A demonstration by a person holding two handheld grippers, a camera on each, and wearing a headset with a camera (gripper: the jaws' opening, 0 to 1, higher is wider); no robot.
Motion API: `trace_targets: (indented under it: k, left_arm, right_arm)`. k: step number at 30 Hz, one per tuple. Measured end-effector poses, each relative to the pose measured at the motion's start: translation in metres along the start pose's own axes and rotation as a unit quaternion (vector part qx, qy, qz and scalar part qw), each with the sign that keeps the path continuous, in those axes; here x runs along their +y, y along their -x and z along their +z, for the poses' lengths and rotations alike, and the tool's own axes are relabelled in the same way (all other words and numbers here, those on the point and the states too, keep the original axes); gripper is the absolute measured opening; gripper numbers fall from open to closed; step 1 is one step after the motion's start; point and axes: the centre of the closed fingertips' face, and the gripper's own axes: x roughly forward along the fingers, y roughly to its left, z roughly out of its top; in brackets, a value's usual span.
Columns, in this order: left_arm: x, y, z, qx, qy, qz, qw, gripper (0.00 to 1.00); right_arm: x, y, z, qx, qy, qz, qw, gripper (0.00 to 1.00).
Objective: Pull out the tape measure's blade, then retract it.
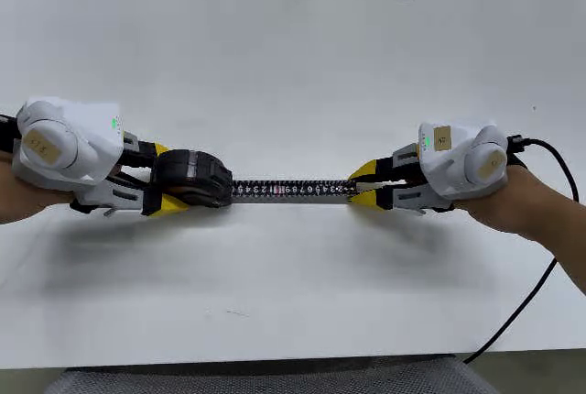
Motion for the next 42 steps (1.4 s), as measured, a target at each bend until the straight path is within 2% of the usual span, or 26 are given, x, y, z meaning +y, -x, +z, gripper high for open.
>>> trace_targets:
  k: [20, 42]
  left_arm:
    - [0.000, 0.000, -0.001, 0.004, 0.000, 0.000, 1.0000, 0.28]
    - [0.001, -0.001, -0.001, 0.007, -0.002, -0.001, 1.0000, 0.28]
  right_arm:
    - [-0.003, 0.020, -0.021, 0.020, -0.001, -0.003, 0.9998, 0.08]
    - [-0.005, 0.035, -0.035, 0.032, -0.007, -0.001, 0.9995, 0.08]
